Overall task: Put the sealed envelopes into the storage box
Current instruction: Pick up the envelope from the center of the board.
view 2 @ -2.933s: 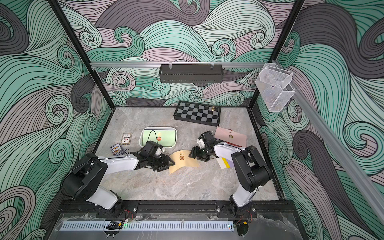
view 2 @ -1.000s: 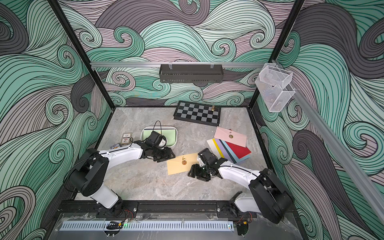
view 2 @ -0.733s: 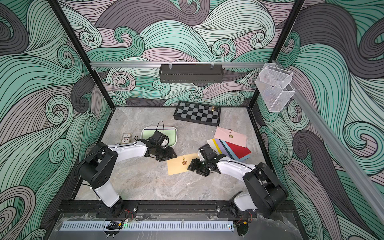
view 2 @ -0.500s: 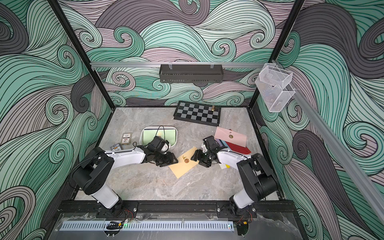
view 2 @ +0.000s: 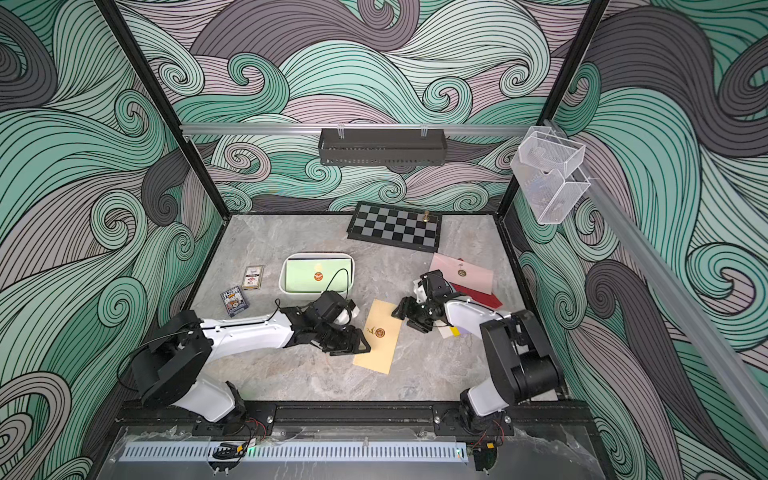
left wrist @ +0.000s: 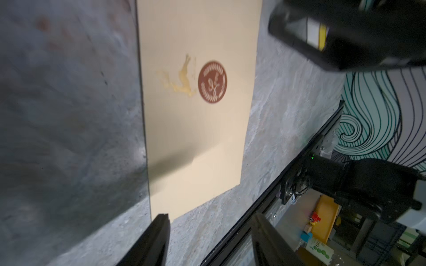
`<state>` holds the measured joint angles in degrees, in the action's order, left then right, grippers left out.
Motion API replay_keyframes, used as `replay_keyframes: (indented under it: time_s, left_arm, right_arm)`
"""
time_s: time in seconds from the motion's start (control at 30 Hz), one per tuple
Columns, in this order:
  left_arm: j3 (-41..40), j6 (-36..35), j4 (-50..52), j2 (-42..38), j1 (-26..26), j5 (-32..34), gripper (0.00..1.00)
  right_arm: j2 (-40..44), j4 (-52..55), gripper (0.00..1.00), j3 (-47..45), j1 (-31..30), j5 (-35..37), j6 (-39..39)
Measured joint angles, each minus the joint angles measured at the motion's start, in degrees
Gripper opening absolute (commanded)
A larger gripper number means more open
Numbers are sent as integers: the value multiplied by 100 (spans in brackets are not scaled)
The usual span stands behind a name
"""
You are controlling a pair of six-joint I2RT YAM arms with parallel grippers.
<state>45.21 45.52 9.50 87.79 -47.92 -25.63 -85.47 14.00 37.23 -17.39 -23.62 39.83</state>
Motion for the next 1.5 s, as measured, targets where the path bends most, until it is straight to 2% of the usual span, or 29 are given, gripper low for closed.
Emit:
replay_keyframes:
  time_s: [0.17, 0.37, 0.47, 0.93, 1.23, 1.37, 1.5]
  left_arm:
    - [468, -203, 122, 201, 374, 273, 59]
    - [656, -275, 118, 1095, 402, 374, 58]
    - [758, -302, 74, 1211, 404, 352, 58]
    - [693, -144, -708, 1449, 426, -120, 58]
    - [588, -92, -935, 1449, 428, -186, 58]
    - [549, -85, -1008, 1443, 428, -199, 58]
    - [496, -76, -1115, 1434, 428, -223, 58]
  right_arm:
    - [404, 85, 66, -328, -341, 74, 162]
    - [540, -50, 66, -468, -990, 212, 592]
    - [603, -225, 66, -573, -1207, 249, 807]
    - [833, -699, 67, -848, -1161, 96, 1355]
    - [1902, -1193, 68, -964, -1119, -166, 1635]
    - [1834, -1414, 64, -1154, -1115, -232, 1646]
    - [1276, -1561, 49, -1279, -1115, -293, 1580]
